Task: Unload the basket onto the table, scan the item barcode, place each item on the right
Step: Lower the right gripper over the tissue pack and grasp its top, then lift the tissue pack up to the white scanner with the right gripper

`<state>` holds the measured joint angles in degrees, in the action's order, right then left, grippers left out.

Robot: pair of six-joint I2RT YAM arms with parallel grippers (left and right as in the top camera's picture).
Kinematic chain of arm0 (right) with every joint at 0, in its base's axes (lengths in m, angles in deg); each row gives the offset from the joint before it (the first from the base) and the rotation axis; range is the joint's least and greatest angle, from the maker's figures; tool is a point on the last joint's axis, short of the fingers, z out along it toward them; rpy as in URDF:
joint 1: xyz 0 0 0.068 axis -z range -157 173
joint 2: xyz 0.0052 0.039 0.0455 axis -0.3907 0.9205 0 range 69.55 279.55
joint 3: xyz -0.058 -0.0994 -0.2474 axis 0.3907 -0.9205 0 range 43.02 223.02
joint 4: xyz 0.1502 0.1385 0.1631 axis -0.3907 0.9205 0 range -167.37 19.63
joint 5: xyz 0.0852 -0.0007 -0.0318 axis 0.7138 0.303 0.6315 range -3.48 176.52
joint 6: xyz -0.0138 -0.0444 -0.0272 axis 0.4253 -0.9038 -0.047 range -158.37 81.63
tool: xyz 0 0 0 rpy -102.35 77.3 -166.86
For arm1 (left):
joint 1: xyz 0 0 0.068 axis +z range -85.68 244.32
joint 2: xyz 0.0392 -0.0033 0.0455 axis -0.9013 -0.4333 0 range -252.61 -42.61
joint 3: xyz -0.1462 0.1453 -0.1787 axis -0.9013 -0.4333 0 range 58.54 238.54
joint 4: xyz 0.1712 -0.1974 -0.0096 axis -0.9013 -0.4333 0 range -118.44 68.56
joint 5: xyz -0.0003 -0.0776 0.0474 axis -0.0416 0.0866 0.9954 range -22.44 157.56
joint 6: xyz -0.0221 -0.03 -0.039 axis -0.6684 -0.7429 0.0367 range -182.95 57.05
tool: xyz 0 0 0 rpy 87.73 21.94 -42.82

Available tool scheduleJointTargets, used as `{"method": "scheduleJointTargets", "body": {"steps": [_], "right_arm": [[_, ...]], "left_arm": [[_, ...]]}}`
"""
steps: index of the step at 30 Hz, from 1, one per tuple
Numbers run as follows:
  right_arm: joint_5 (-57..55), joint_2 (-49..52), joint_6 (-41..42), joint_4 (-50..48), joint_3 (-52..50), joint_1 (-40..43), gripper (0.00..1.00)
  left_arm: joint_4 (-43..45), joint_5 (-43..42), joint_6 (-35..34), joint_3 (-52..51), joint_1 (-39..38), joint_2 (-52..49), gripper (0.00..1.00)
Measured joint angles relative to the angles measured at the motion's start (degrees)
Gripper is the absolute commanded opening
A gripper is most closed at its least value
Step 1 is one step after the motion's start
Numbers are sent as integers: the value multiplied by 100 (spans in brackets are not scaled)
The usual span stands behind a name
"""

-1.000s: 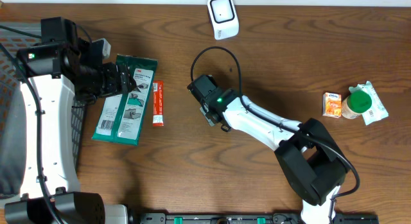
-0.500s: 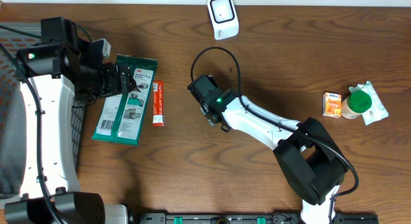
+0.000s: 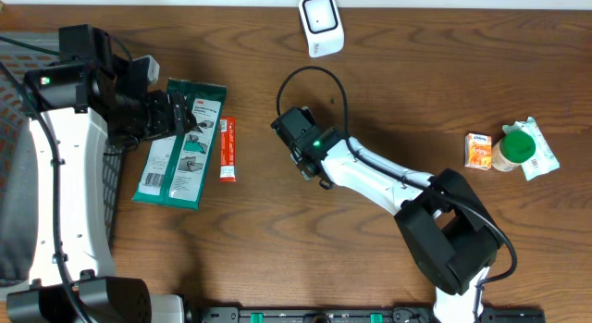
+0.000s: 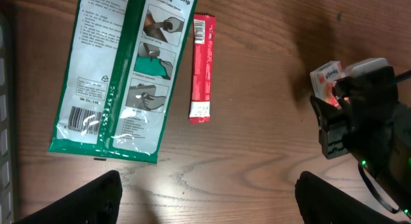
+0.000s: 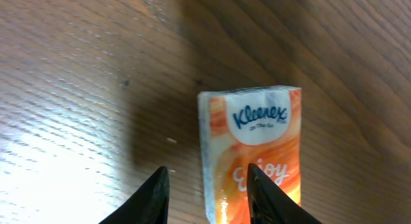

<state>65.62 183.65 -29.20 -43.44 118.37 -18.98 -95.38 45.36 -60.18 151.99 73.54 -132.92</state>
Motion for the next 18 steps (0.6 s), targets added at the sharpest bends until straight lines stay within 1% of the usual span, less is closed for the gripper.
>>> {"method": "scheduleJointTargets", "body": {"steps": [9, 11, 14, 15, 16, 18], "right_arm": [[-68, 0, -4, -365, -326, 39, 35], [-105, 0, -4, -496, -409, 37, 33], [-216, -7, -31, -636, -501, 26, 18], [-267, -15, -44, -656, -522, 28, 15], [-310, -22, -35, -662, -533, 28, 15], [-330, -28, -46, -664, -538, 31, 20]], "left_arm": [[0, 0, 0, 0, 0, 0, 87], [0, 0, 0, 0, 0, 0, 87], [0, 0, 0, 0, 0, 0, 87], [0, 0, 0, 0, 0, 0, 87], [0, 0, 0, 0, 0, 0, 87], [0, 0, 0, 0, 0, 0, 87]]}}
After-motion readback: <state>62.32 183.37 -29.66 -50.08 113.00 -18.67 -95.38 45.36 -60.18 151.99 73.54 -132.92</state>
